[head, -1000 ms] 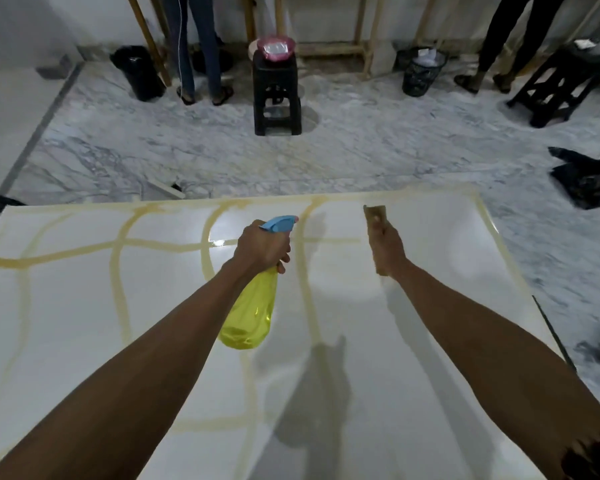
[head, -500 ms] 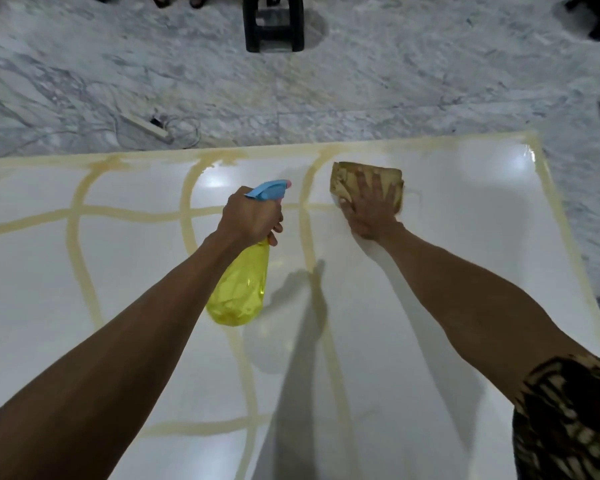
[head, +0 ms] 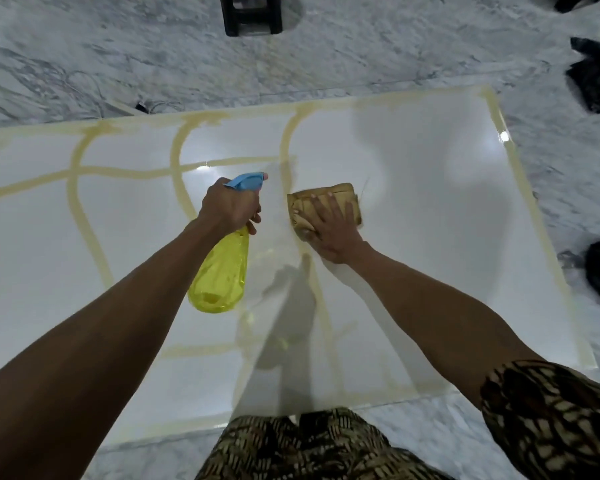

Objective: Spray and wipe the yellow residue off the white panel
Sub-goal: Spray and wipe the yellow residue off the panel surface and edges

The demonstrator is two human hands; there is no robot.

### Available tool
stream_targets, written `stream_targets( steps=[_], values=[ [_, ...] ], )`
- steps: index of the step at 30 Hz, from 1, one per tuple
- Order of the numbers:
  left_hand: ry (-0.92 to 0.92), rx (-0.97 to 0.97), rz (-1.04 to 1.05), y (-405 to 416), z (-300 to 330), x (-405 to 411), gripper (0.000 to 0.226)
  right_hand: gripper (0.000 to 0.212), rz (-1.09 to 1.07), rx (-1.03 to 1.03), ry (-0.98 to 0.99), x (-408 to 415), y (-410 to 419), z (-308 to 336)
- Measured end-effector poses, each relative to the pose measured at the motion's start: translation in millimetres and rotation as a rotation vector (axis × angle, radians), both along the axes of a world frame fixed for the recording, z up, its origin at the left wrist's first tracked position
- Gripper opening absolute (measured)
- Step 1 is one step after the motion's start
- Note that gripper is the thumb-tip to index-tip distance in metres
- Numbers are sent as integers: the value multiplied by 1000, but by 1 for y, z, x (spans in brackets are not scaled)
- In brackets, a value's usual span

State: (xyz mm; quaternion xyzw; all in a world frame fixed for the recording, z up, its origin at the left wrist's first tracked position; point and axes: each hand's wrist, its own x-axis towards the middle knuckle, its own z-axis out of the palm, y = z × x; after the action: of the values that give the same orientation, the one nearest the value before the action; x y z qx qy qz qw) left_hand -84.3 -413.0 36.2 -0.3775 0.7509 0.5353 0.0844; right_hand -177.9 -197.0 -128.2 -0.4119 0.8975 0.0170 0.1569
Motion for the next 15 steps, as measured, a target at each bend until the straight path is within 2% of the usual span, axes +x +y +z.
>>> stream_targets(
  steps=[6,12,15],
  values=[
    [26,35,-10,47,4,68,34,69,17,25,-93,81,50,13],
    [37,42,-24,94,11,152,36,81,-67,35,-156,191,99,34],
    [52,36,-33,110,17,186,36,65,-98,76,-223,238,110,39]
  ],
)
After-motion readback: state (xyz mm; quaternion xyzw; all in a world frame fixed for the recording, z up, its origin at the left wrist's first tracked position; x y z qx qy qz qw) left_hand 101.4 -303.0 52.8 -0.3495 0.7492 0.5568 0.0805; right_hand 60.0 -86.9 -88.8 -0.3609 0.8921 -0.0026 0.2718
